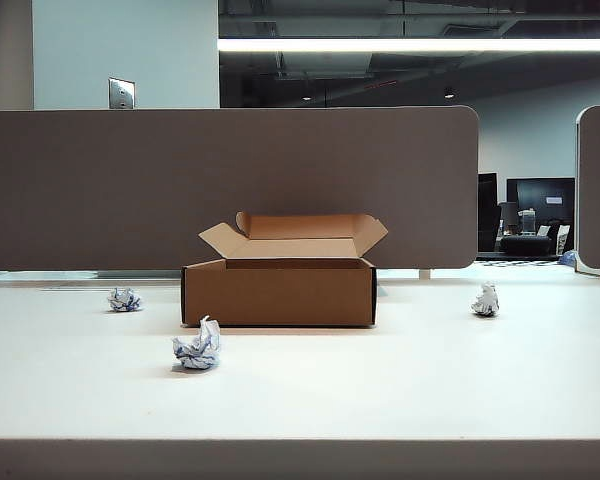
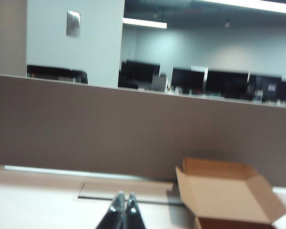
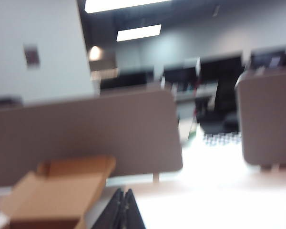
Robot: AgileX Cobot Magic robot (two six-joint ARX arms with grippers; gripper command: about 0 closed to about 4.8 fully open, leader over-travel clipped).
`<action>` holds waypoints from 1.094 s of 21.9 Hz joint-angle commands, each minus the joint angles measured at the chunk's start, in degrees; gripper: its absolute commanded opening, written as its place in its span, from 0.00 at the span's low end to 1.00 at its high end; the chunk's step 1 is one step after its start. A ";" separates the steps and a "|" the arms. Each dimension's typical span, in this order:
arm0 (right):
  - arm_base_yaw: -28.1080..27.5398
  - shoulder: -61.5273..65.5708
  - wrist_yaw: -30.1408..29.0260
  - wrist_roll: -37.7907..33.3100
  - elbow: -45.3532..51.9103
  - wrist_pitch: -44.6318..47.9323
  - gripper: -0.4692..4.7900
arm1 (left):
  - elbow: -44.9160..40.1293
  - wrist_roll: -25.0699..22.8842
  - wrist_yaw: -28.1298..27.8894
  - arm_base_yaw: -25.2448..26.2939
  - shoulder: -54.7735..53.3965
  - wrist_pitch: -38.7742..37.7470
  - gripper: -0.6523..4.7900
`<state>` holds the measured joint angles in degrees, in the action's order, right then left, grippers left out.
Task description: Pick up all the paper balls on the table and put them in the paper box.
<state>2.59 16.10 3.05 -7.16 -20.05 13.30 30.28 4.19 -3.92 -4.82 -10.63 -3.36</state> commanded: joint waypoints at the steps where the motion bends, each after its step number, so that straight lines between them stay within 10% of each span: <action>1: 1.14 14.29 1.51 2.23 -9.29 -0.33 0.08 | 5.42 -5.38 0.11 0.15 -10.73 -0.04 0.11; 18: 1.70 66.25 -3.02 7.21 -42.23 -7.48 0.08 | 37.20 -12.17 7.91 0.15 -74.18 0.92 0.12; 21: 2.67 70.97 -3.04 7.21 -43.76 -7.61 0.08 | 40.68 -12.37 8.41 0.15 -80.91 0.94 0.26; 24: 4.33 77.88 -2.99 7.21 -46.10 -8.61 0.41 | 45.81 -12.28 9.84 0.15 -89.81 0.90 0.42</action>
<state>6.42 93.12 -0.05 -0.01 -65.23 4.80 74.85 -8.10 5.28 -4.82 -99.26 -3.03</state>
